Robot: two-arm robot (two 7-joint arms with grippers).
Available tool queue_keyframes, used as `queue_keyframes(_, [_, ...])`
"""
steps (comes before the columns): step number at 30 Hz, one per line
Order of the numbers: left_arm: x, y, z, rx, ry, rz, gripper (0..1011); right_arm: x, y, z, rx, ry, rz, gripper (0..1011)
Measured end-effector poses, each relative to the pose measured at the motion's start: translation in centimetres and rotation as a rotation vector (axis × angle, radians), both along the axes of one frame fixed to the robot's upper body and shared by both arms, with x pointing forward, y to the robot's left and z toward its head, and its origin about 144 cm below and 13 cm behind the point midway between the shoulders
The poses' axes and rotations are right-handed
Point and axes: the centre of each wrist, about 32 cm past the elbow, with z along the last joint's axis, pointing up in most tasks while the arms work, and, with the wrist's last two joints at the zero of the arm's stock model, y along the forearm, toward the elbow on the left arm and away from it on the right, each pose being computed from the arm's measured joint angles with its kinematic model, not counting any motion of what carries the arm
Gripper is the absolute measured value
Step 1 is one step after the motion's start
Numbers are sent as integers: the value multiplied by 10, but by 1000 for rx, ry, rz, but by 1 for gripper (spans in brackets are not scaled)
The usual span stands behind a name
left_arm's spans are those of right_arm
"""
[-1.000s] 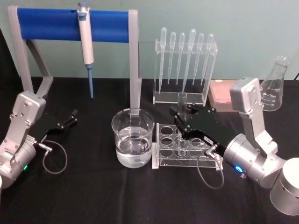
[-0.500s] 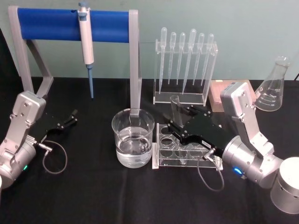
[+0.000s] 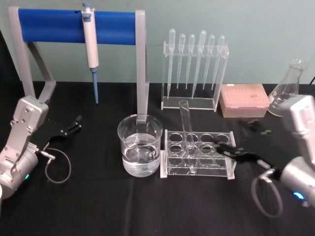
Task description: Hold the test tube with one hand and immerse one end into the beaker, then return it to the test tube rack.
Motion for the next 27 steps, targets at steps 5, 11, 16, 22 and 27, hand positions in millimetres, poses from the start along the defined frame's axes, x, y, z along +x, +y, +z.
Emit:
queue_keyframes(5, [0, 0, 0, 0, 0, 0, 1000, -1, -28, -14, 7, -78, -153, 1000])
queue_keyframes(11, [0, 0, 0, 0, 0, 0, 1000, 6, -39, -51, 3, -174, -281, 1002])
queue_keyframes(16, [0, 0, 0, 0, 0, 0, 1000, 14, -34, -82, 13, -190, -294, 1002])
queue_keyframes(22, [0, 0, 0, 0, 0, 0, 1000, 19, -28, -92, 8, -239, -300, 1000])
queue_keyframes(27, [0, 0, 0, 0, 0, 0, 1000, 19, -28, -92, 8, -237, -299, 1000])
